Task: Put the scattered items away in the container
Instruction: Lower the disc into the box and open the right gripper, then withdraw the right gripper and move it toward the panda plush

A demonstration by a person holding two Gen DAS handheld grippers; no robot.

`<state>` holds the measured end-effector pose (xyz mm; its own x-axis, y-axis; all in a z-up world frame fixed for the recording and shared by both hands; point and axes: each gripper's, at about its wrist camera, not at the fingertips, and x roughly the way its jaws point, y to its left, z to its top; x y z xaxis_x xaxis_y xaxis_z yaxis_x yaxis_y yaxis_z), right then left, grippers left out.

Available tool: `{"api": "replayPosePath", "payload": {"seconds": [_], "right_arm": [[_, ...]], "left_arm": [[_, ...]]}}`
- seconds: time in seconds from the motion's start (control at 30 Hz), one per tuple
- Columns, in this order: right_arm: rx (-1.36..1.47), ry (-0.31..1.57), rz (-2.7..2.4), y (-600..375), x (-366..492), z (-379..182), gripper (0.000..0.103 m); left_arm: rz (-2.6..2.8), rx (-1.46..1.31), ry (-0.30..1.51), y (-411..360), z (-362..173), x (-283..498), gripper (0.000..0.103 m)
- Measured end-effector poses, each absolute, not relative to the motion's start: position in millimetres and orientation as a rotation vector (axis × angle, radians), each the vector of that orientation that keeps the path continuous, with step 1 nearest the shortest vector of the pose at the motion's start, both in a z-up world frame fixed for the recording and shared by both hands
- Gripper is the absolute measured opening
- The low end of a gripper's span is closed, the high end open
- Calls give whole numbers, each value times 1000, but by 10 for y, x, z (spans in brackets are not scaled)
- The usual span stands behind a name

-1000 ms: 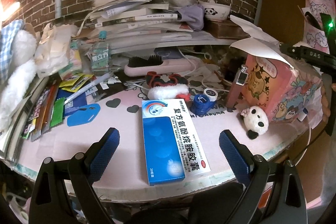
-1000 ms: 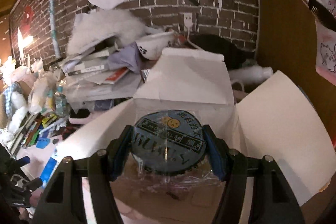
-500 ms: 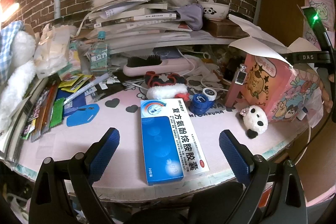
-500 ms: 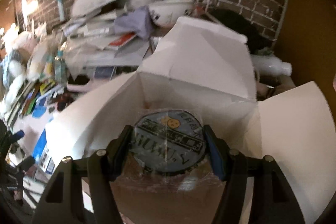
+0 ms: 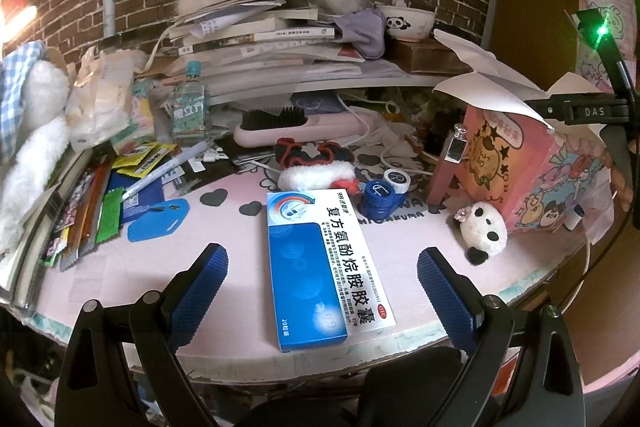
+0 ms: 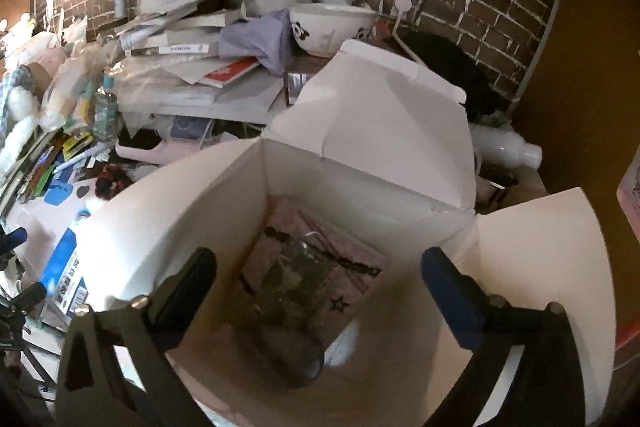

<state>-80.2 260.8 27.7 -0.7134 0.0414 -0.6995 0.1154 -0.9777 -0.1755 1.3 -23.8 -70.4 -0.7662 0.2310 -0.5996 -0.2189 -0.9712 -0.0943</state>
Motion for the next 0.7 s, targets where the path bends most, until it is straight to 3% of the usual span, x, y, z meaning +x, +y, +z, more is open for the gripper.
{"api": "replayPosePath", "payload": {"seconds": [0.2,0.43,0.7], "right_arm": [[1064,356,-2885,2504,-648,390,103],[689,312,-2806,2202,-88,570,102],[486,313,-2664,1754,517,414,101]], "left_arm": [[2750,-940,-29,-246,-697,28,95],[2762,-941,-46,-313,-690,25,95],[2769,-949,-48,-346,-706,16,95]]}}
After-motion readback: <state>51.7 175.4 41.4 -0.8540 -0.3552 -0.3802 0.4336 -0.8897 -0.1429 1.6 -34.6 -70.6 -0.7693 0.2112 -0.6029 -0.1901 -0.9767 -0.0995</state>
